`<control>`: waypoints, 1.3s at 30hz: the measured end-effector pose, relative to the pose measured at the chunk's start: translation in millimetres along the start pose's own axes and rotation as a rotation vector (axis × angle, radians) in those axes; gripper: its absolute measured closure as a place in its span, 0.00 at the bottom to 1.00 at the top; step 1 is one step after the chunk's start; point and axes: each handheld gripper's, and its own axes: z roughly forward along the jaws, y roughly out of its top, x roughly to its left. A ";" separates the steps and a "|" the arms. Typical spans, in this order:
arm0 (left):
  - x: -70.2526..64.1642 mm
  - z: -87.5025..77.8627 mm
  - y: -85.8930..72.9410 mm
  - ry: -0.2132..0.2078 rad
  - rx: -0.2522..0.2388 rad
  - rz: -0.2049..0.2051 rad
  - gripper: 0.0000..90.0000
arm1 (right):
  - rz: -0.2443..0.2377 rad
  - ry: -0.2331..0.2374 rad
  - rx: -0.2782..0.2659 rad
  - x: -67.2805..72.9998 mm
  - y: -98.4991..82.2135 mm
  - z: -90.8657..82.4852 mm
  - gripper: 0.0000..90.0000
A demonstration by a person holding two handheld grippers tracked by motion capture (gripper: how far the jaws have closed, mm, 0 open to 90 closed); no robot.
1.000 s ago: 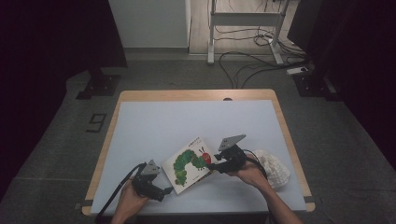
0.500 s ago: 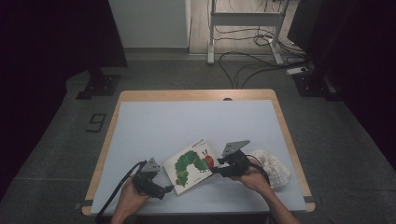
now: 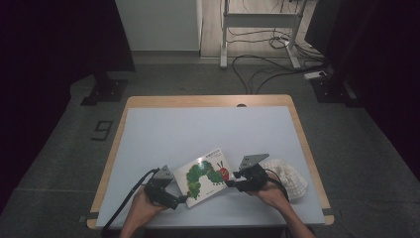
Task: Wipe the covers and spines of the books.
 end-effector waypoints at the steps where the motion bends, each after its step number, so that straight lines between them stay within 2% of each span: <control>1: -0.3 0.9 0.7 -0.002 0.001 0.004 0.01 | 0.002 -0.002 -0.001 0.2 -0.9 0.2 0.69; 5: -4.3 2.6 4.0 -0.001 0.000 0.034 0.05 | 0.006 -0.004 -0.003 -0.4 -4.7 0.8 0.69; 10: -7.3 -0.2 5.7 0.015 -0.013 0.036 0.10 | 0.023 0.004 -0.009 -2.0 -7.9 1.2 0.68; 16: -9.6 -5.5 7.1 0.029 -0.028 0.052 0.17 | 0.042 -0.003 -0.011 -4.5 -10.6 2.2 0.60; 18: -10.2 -5.7 7.4 0.033 -0.028 0.060 0.17 | 0.023 -0.018 -0.005 -4.9 -9.8 2.8 0.57; 22: -12.5 -6.7 8.6 0.048 -0.033 0.082 0.18 | 0.023 -0.051 -0.001 -8.0 -5.3 4.2 0.47; 27: -14.5 -7.5 10.7 0.061 -0.030 0.100 0.20 | 0.065 -0.042 -0.011 -16.4 1.8 8.9 0.36; 31: -15.2 -9.9 12.3 0.067 -0.043 0.107 0.24 | 0.083 -0.048 0.008 -22.5 11.6 18.3 0.33; 35: -14.5 -12.8 13.5 0.065 -0.061 0.103 0.29 | 0.094 -0.032 0.008 -25.3 20.8 25.8 0.33; 39: -14.3 -16.2 14.9 0.061 -0.073 0.100 0.35 | 0.094 -0.036 0.015 -26.1 24.7 26.5 0.37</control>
